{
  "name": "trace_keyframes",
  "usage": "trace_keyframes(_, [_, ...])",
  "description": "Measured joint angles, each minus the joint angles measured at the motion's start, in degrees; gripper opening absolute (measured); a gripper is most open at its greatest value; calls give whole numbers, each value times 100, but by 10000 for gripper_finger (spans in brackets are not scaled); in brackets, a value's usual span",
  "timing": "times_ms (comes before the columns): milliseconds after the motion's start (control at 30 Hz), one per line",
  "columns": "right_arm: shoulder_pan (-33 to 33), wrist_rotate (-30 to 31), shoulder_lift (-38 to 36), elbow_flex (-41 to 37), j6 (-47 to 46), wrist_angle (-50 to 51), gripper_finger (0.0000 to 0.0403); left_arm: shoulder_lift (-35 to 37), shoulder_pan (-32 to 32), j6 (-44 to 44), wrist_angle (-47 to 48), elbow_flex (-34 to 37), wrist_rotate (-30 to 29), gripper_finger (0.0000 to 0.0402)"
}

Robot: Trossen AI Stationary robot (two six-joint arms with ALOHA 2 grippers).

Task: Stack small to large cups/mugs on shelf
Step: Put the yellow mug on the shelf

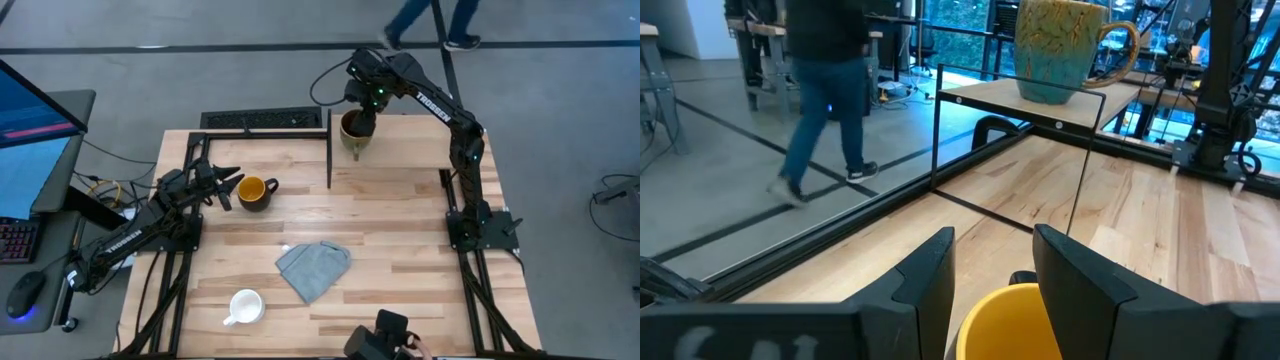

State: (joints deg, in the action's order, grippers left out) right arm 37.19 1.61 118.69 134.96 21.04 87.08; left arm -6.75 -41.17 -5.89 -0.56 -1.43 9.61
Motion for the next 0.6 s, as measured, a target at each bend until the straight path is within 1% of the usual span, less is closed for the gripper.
trace_keyframes(300, [7,19,-104,0,0,-38,221,1,0,2,0,0,0,128])
trace_keyframes(600, [-3,12,-907,2,-11,-536,221,0,-1,2,0,0,1,128])
